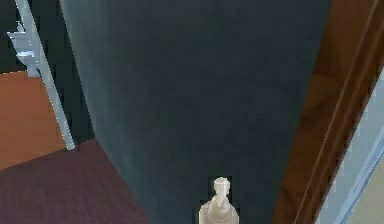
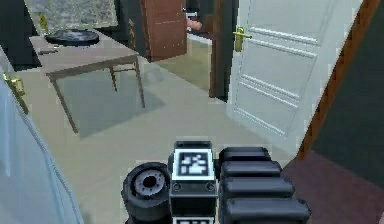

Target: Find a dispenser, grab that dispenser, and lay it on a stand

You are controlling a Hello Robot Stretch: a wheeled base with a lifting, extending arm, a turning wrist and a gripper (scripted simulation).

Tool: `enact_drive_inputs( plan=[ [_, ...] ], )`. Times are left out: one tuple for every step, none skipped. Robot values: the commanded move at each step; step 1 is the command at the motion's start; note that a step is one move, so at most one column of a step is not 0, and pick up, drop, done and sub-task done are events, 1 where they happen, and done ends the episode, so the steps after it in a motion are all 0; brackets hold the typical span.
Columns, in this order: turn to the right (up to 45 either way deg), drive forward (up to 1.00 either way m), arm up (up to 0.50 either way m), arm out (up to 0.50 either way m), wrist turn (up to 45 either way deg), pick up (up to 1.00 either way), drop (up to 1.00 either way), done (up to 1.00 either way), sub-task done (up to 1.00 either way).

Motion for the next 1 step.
enact_drive_inputs(
  plan=[
    [-45.0,0.00,0.00,0.00,0.0,0.00,0.00,0.00,0.00]
  ],
)
